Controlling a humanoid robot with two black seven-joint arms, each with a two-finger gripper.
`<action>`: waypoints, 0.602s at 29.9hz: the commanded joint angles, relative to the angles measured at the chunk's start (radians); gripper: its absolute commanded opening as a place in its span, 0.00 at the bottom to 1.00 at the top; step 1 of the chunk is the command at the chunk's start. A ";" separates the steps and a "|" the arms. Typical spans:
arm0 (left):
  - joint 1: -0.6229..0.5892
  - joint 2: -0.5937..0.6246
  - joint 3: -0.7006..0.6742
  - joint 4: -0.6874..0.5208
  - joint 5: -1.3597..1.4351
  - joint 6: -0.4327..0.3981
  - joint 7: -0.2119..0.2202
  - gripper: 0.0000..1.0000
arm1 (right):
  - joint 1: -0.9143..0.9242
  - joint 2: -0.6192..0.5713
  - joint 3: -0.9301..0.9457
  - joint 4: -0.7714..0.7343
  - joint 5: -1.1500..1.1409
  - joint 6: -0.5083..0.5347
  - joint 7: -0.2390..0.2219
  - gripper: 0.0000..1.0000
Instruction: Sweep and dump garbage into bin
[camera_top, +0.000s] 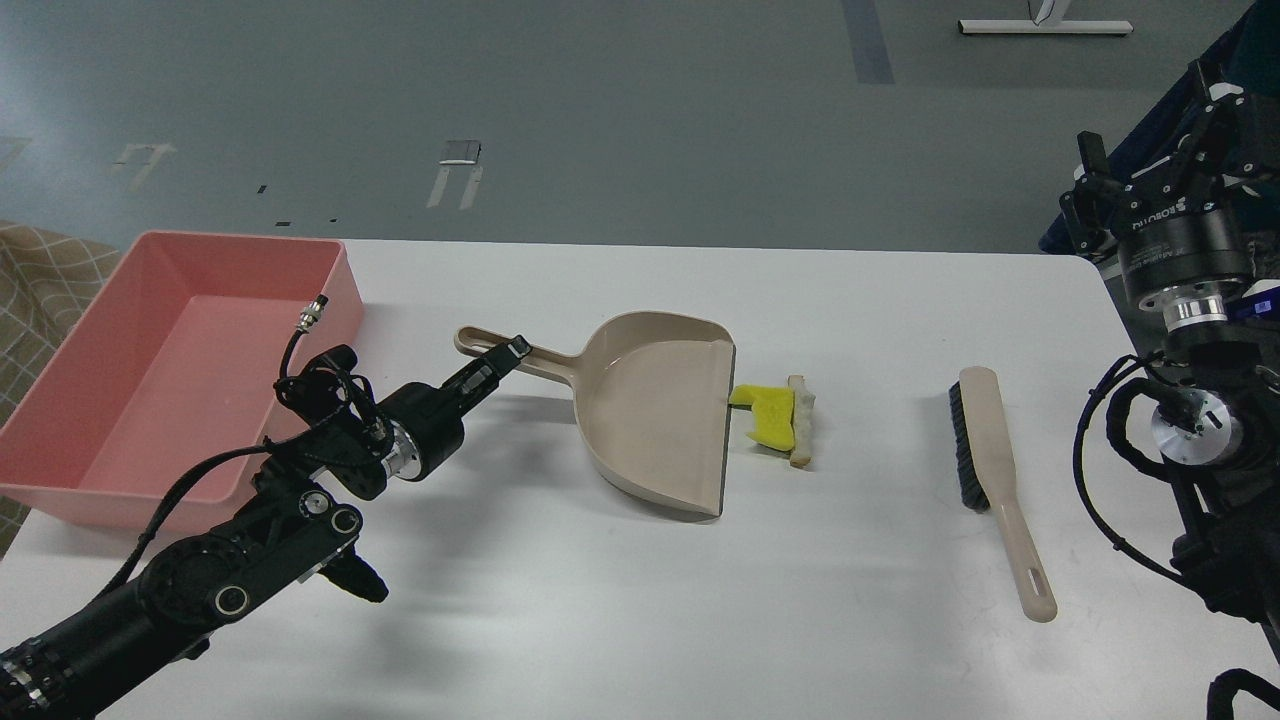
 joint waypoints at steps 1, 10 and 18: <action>0.001 -0.001 0.001 0.001 -0.002 0.001 0.011 0.00 | 0.002 -0.001 0.000 0.000 0.000 0.000 0.000 1.00; 0.001 -0.012 -0.001 0.001 -0.002 0.014 -0.006 0.00 | 0.004 -0.011 -0.006 0.000 -0.003 0.000 -0.005 1.00; -0.003 -0.009 -0.001 -0.007 -0.020 0.015 -0.006 0.00 | 0.022 -0.171 -0.164 0.041 -0.026 -0.001 -0.034 1.00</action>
